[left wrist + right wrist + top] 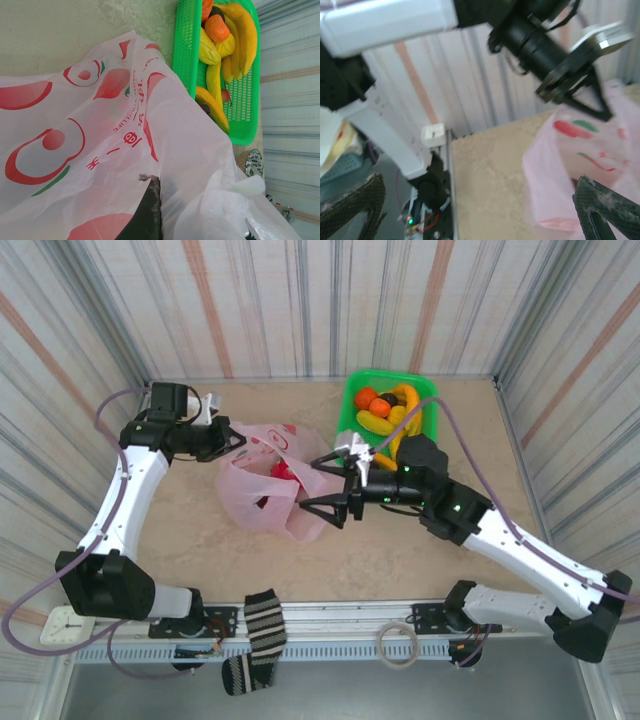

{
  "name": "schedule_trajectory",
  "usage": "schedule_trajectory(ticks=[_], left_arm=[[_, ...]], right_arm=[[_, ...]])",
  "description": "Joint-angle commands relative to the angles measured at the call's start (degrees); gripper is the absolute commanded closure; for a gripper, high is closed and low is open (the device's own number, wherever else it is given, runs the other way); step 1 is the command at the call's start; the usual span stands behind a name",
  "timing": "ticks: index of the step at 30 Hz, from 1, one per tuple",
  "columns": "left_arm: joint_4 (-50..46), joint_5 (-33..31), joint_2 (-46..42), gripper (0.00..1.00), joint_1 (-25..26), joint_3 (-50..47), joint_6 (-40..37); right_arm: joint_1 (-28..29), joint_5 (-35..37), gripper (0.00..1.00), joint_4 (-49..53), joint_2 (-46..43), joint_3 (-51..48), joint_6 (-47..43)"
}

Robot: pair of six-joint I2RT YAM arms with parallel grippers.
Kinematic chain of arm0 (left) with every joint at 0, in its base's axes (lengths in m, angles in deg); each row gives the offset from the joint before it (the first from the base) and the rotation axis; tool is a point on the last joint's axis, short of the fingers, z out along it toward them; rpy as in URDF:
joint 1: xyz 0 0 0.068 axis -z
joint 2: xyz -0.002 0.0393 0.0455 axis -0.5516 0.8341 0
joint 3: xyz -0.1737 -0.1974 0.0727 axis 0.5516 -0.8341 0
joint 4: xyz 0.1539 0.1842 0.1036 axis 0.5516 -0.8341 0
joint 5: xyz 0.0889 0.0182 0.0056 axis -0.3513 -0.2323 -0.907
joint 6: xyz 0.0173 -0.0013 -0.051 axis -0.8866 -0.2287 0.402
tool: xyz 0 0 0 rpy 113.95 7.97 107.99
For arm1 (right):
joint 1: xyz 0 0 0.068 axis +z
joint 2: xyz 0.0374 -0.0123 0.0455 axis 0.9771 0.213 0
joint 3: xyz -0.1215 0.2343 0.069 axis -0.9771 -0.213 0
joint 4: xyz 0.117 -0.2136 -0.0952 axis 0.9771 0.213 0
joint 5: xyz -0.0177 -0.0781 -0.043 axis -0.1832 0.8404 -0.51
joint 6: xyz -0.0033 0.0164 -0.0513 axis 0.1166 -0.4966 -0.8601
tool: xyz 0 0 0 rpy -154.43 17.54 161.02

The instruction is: Place the fake fruits into the plastic bag and tie a complex knot

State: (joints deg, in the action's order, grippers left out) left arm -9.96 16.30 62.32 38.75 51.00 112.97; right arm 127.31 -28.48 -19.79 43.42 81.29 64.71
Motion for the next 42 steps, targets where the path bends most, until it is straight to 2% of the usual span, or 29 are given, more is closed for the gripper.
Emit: schedule_trajectory(ticks=[1,6,10,15,18,23,27,33,36,42], left_arm=[[-1.6,-0.9,-1.5,1.00,-0.4,-0.1,-1.6],[-1.6,-0.8,-1.4,1.00,-0.4,0.2,-1.7],[-1.9,-0.8,-1.7,1.00,-0.4,0.2,-2.0],[-2.6,-1.0,-1.8,1.00,-0.4,0.3,-2.3],[-2.7,-1.0,-1.8,1.00,-0.4,0.4,-2.3],[-2.7,-0.7,-1.8,1.00,-0.4,0.6,-2.4],[-3.2,-0.8,-1.8,1.00,-0.4,0.7,-2.7],[-3.3,-0.5,-1.5,1.00,-0.4,0.7,-2.9],[-3.2,-0.2,-1.3,1.00,-0.4,0.6,-3.1],[-3.3,-0.2,-1.3,1.00,-0.4,0.7,-2.9]], right_arm=[[-3.5,6.4,0.01,3.6,-5.0,0.1,3.8],[-10.5,13.6,0.00,11.3,-5.8,0.1,4.2],[-17.0,15.1,0.00,16.9,-2.2,2.0,2.4],[-25.2,15.1,0.02,21.4,8.2,6.4,-0.2],[-27.8,16.6,0.02,22.5,16.0,10.1,-1.7],[-30.4,22.9,0.03,23.3,30.6,19.0,-2.5],[-30.7,30.1,0.04,25.8,42.7,28.2,-5.0],[-31.8,36.5,0.05,30.4,58.4,42.3,-8.2],[-32.3,36.8,0.04,34.1,64.9,50.9,-8.7],[-33.8,33.7,0.04,36.2,72.1,58.3,-7.9]])
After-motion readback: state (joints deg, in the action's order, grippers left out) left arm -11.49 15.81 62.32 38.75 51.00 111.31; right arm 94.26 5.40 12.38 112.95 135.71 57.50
